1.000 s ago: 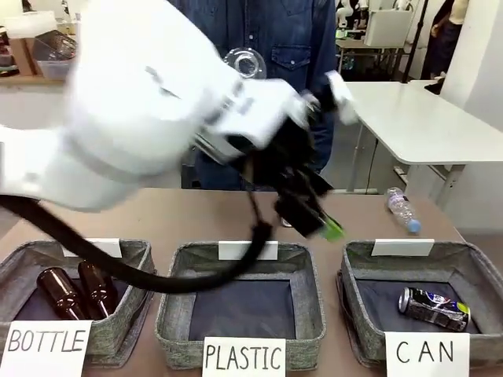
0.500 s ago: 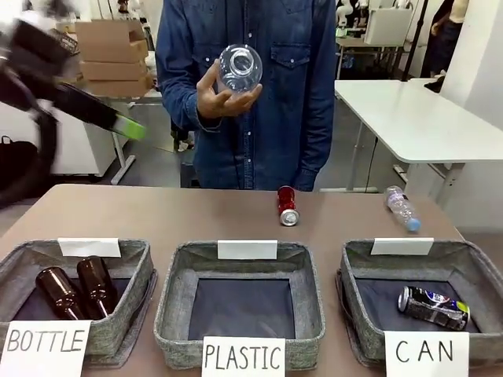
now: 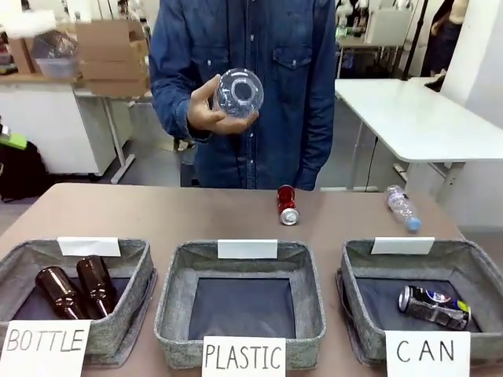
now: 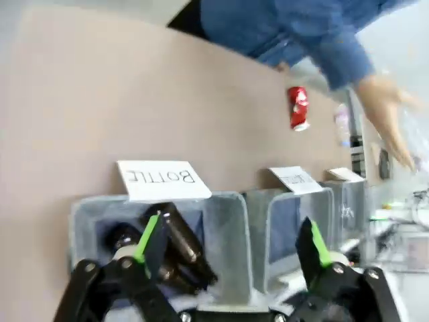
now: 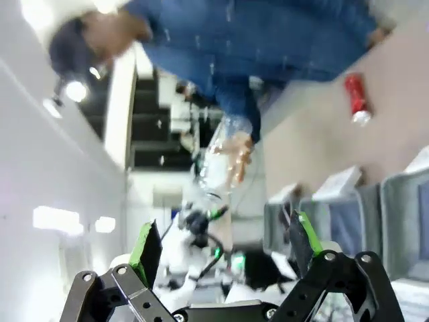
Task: Sort the can waste into the basket.
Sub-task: Pick up the can waste from the table and place it in the right Fabric basket.
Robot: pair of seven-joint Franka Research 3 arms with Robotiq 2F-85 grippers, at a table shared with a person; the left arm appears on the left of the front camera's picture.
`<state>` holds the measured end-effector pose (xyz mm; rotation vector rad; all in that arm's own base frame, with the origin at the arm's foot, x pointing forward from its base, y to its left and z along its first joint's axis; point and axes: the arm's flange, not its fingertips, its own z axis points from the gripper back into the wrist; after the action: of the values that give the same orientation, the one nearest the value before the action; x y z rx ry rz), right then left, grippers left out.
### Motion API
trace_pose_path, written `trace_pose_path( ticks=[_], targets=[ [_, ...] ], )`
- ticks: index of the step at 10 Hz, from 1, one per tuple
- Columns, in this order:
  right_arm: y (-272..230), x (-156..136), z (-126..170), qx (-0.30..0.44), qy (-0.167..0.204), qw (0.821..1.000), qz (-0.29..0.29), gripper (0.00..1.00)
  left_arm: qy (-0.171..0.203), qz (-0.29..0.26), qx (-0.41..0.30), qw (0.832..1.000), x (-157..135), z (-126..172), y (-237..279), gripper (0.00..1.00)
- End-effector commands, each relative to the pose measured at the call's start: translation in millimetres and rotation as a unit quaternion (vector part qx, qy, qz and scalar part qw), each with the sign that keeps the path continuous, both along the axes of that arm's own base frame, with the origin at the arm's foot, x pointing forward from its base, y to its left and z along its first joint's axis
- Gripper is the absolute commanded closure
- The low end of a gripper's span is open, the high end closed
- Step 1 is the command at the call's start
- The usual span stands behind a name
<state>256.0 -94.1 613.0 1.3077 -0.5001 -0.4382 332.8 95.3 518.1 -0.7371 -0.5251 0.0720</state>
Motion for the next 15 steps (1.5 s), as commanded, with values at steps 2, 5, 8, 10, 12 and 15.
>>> trace_pose_path(
  ticks=[2,5,8,10,12,15],
  targets=[
    [41.0,13.8,-21.3,0.037,0.053,0.997,0.047,0.0,-0.063,0.115,-0.207,0.969,-6.0,-25.8,34.5,0.0],
    [40.8,19.9,-28.3,0.021,0.044,0.998,0.048,0.0,0.004,0.084,-0.151,0.985,1.8,-20.7,38.0,0.0],
    [40.8,19.9,-28.3,0.021,0.044,0.998,0.048,0.0,0.004,0.084,-0.151,0.985,1.8,-20.7,38.0,0.0],
    [40.8,19.9,-28.3,0.021,0.044,0.998,0.048,0.0,0.004,0.084,-0.151,0.985,1.8,-20.7,38.0,0.0],
    [40.8,19.9,-28.3,0.021,0.044,0.998,0.048,0.0,0.004,0.084,-0.151,0.985,1.8,-20.7,38.0,0.0],
    [40.8,19.9,-28.3,0.021,0.044,0.998,0.048,0.0,0.004,0.084,-0.151,0.985,1.8,-20.7,38.0,0.0]
  ],
)
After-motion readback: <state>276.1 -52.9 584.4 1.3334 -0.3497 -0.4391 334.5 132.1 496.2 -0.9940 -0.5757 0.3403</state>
